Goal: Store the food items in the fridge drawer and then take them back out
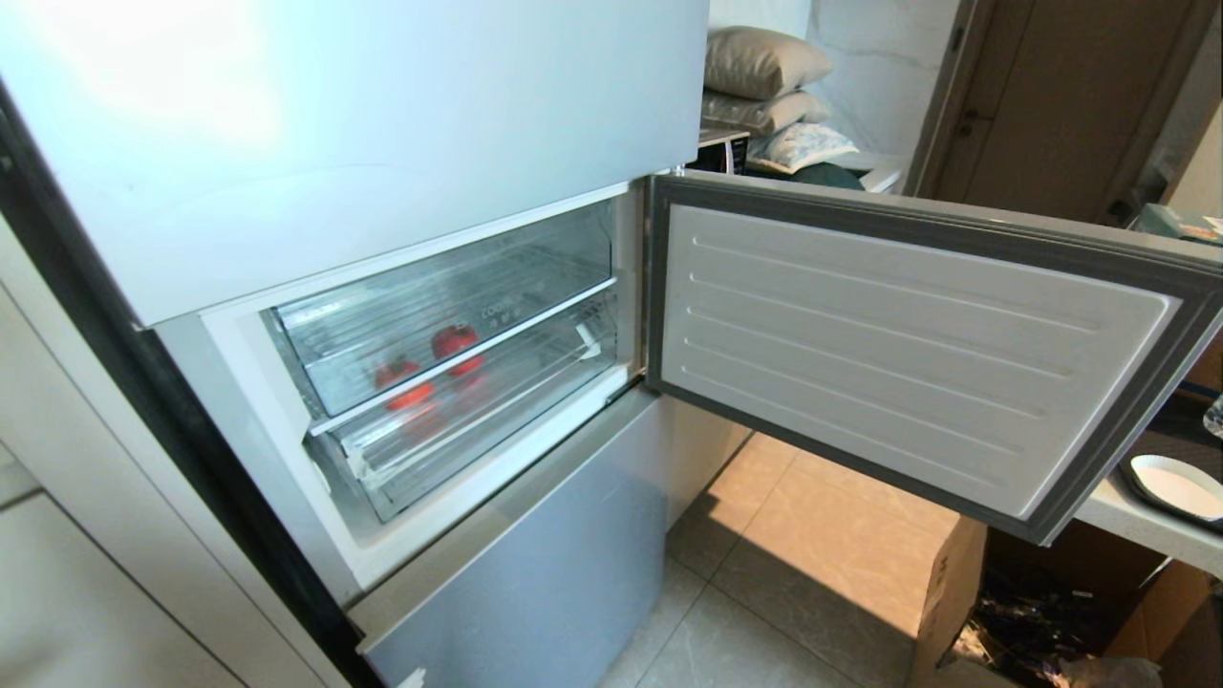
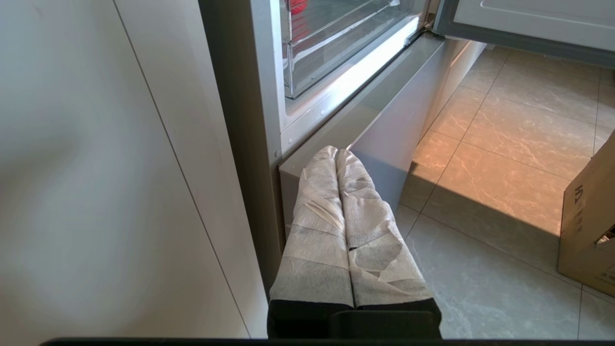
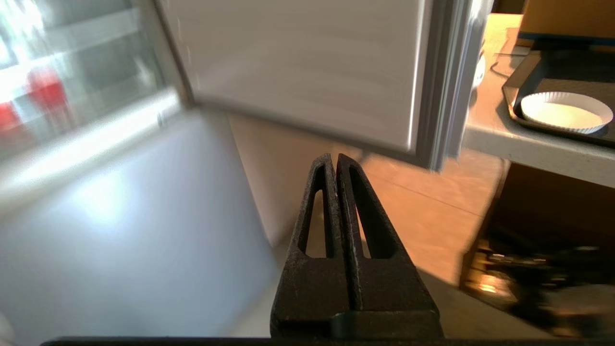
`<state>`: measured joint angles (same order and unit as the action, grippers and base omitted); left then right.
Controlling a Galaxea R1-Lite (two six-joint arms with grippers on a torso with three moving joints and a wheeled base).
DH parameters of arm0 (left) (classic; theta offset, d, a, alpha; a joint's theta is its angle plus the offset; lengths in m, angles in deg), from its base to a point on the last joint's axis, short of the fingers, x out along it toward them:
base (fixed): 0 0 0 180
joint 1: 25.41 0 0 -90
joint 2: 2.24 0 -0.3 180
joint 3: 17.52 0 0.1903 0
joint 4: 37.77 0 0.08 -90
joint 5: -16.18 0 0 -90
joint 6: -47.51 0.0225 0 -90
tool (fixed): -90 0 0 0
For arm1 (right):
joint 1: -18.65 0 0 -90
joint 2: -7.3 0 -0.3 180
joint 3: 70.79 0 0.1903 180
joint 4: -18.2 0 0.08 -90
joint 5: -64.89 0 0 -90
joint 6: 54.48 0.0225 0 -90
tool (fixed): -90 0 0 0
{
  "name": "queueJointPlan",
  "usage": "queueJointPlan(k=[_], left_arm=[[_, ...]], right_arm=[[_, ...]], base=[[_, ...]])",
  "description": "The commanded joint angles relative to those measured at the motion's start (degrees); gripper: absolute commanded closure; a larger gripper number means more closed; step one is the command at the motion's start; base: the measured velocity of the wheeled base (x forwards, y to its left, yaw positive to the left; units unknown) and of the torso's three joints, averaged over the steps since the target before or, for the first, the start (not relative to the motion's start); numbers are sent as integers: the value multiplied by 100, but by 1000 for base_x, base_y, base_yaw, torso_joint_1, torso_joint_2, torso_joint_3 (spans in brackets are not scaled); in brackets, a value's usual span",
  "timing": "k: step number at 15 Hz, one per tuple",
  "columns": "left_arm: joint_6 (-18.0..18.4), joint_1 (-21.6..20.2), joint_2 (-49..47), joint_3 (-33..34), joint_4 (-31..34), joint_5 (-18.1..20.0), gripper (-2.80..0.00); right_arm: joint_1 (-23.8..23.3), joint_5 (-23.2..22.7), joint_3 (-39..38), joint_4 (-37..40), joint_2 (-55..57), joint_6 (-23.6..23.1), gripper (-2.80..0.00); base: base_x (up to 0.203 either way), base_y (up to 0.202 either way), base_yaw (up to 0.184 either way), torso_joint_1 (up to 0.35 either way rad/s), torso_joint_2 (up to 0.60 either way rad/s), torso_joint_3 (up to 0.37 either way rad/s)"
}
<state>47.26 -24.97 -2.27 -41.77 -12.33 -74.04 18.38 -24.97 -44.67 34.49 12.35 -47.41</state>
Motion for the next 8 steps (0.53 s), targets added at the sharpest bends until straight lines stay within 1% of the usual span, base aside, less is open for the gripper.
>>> queueJointPlan(k=[1,2,3,4,5,6,7,8], left_arm=[[-2,0,2,0,3,-4,0],[-2,0,2,0,3,-4,0],[-2,0,2,0,3,-4,0],[-2,0,2,0,3,-4,0],[-2,0,2,0,0,-4,0],[-2,0,2,0,3,-4,0],[-2,0,2,0,3,-4,0],[-2,0,2,0,-6,-4,0]], right_arm=[[-256,145,418,-592,1118,928,0],[-680,267,723,-952,1801,1527,0],[-1323,310,974,-1285,2359,2054,0],[-2155,239,1158,-1582,2796,2477,0],[-3095,16,1303,-1895,3280,2867,0],[-3968,-313,1430,-2242,3805,3277,0],[-4791,-772,1548,-2633,4405,3692,0],[-5345,-1188,1651,-2974,4926,4011,0]], base=[[0,0,0,0,0,0],[0,0,0,0,0,0],[0,0,0,0,0,0],[0,0,0,0,0,0],[0,0,0,0,0,0],[0,0,0,0,0,0],[0,0,0,0,0,0],[0,0,0,0,0,0]])
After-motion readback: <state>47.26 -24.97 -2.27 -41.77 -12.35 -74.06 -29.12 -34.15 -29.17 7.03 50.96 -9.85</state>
